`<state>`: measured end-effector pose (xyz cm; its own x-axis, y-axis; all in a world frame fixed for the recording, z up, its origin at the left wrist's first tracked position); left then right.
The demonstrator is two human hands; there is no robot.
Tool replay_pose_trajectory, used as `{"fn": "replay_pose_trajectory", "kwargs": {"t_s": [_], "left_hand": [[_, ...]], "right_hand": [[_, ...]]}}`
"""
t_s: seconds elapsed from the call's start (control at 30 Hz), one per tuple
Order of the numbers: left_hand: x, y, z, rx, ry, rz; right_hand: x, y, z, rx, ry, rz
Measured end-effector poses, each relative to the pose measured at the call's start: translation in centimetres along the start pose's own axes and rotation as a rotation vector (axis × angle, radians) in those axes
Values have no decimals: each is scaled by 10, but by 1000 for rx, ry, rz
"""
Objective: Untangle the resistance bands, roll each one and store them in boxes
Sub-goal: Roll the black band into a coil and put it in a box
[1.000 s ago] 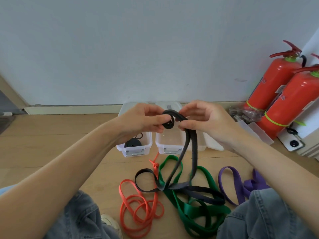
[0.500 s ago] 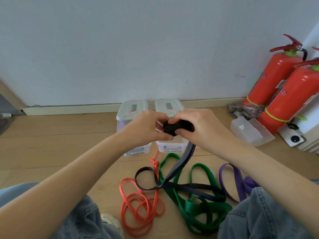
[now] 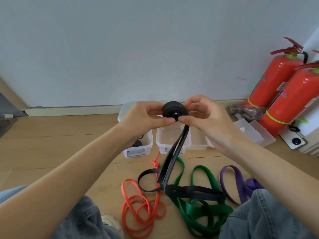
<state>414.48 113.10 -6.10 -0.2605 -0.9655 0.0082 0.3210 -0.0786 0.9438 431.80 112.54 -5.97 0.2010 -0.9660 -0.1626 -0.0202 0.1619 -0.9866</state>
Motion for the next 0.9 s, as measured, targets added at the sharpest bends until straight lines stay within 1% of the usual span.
{"fn": "replay_pose_trajectory", "kwargs": {"t_s": [0.13,0.23,0.33,0.43,0.5,0.57,0.7,0.77,0.83,0.9], "left_hand": [[-2,3,-1,-295,-57,-78],[-2,1,-2,-408,-88,-77],[-3,1,0,-339,-19,-65],[-4,4,7,-148,93,-13],[-4,5,9,12,111,-2],[-3,5,6,91,97,-1],[-3,-3,-2,54,81,31],[-3,-4,-2,-12,20,37],[-3,-1,0,-75,-51,14],[-3,0,1,-163,-89,-11]], "right_hand": [[-1,-7,0,249,-71,82],[0,-6,-3,324,-128,100],[-2,-4,2,202,-68,81],[-5,0,5,21,15,8],[-4,4,1,-75,21,-30],[-3,5,-2,-117,42,-16],[-2,6,-1,-13,82,45],[0,7,-1,65,74,71],[0,5,-3,224,33,132],[0,1,-6,367,-17,181]]}}
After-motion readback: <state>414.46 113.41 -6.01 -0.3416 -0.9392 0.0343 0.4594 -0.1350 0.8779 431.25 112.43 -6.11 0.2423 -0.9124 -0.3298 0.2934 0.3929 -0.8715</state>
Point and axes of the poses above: each hand's wrist, its own x-axis away from the middle knuckle, its own z-axis out of the back of the hand, y = z × x, the point moved 2 cm from there along -x, towards the middle knuckle, and after that the axes turned 9 degrees about -x, right-handed, at the moved point
